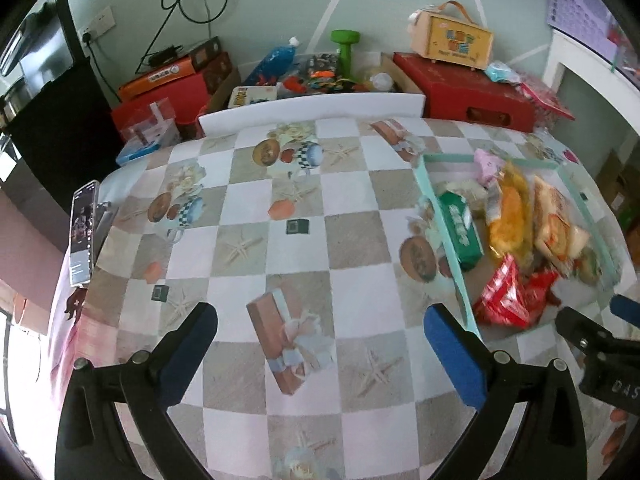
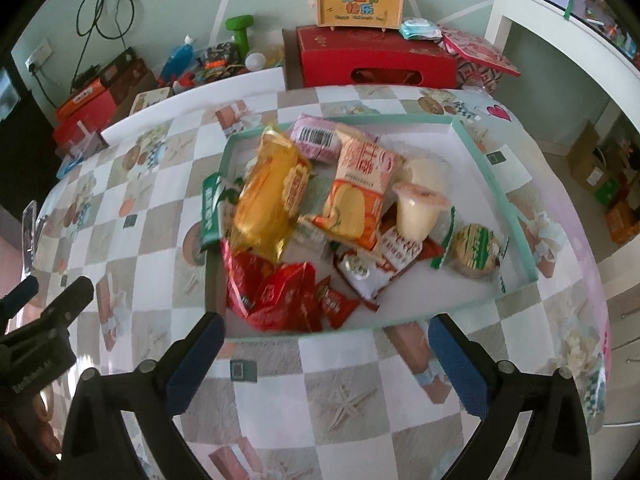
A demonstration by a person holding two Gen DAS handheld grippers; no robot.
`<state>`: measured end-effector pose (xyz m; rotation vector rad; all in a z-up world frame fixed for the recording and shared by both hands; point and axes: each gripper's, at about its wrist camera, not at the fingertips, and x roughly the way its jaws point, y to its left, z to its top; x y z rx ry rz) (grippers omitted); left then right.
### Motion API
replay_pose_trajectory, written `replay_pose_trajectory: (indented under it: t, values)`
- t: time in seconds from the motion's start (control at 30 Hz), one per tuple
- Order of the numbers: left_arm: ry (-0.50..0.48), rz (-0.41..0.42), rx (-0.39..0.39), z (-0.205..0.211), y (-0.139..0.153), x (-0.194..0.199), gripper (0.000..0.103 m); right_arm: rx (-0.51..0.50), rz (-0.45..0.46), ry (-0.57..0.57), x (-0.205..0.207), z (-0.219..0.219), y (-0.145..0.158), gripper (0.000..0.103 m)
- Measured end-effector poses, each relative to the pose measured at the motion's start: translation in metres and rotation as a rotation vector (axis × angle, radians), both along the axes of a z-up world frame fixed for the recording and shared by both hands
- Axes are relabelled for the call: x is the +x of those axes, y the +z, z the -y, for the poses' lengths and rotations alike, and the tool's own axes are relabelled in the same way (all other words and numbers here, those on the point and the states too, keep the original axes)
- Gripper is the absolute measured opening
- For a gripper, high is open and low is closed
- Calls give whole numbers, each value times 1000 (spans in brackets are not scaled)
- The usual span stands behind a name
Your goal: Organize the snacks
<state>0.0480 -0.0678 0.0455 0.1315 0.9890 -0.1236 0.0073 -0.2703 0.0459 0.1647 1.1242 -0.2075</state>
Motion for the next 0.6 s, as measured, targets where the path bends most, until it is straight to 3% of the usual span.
replay_pose_trajectory:
  t: [0.6]
  values:
    - [53, 16, 66, -14, 5, -42, 103, -14, -6, 17, -36, -12, 0, 103]
